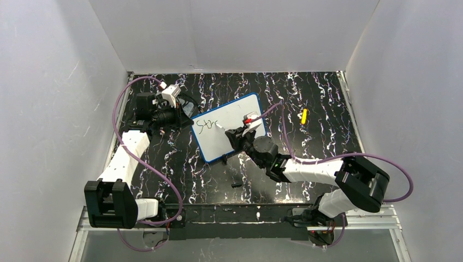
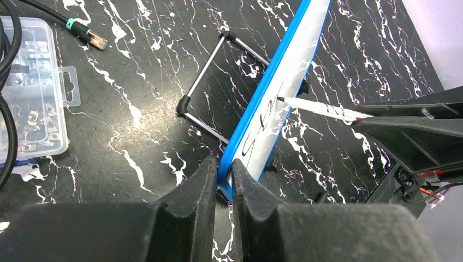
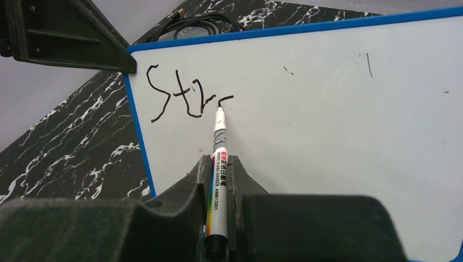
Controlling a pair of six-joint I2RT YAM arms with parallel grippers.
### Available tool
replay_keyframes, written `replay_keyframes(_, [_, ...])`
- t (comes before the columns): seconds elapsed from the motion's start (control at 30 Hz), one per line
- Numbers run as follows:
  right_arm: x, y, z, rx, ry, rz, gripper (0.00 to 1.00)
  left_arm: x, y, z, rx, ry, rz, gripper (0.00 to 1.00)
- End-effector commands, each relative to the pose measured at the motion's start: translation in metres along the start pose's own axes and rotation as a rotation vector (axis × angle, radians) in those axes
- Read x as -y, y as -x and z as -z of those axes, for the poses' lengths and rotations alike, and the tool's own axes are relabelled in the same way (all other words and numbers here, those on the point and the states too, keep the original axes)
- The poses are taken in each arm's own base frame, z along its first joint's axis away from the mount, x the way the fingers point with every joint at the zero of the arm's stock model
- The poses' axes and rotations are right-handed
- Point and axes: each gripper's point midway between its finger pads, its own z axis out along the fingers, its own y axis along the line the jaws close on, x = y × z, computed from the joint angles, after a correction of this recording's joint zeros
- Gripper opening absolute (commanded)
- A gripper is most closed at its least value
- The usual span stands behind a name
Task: Write a sentence on the whiteboard
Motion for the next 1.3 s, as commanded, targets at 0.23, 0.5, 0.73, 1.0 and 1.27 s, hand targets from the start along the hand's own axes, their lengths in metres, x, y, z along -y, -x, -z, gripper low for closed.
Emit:
replay_keyframes(0.23, [0.017,0.007,0.006,0.029,-0.074,0.01,0.01,0.008,-0.001,0.006,0.003,-0.021,-0.017,0.0])
replay_keyframes(0.5, [0.017,0.025,0.004,0.068,-0.085,0.031,0.01,0.008,-0.001,0.006,0.003,-0.02,-0.016,0.0])
replay_keyframes(0.73, [0.009,0.031,-0.002,0.084,-0.054,0.027,0.01,0.009,-0.001,0.007,0.005,-0.021,-0.018,0.0])
replay_keyframes(1.0, [0.002,0.038,-0.005,0.106,-0.028,0.02,0.01,0.009,-0.001,0.006,0.005,-0.022,-0.018,0.0])
replay_keyframes(1.27, [-0.001,0.038,-0.005,0.11,-0.011,0.015,0.01,0.009,-0.001,0.007,0.004,-0.021,-0.017,0.0])
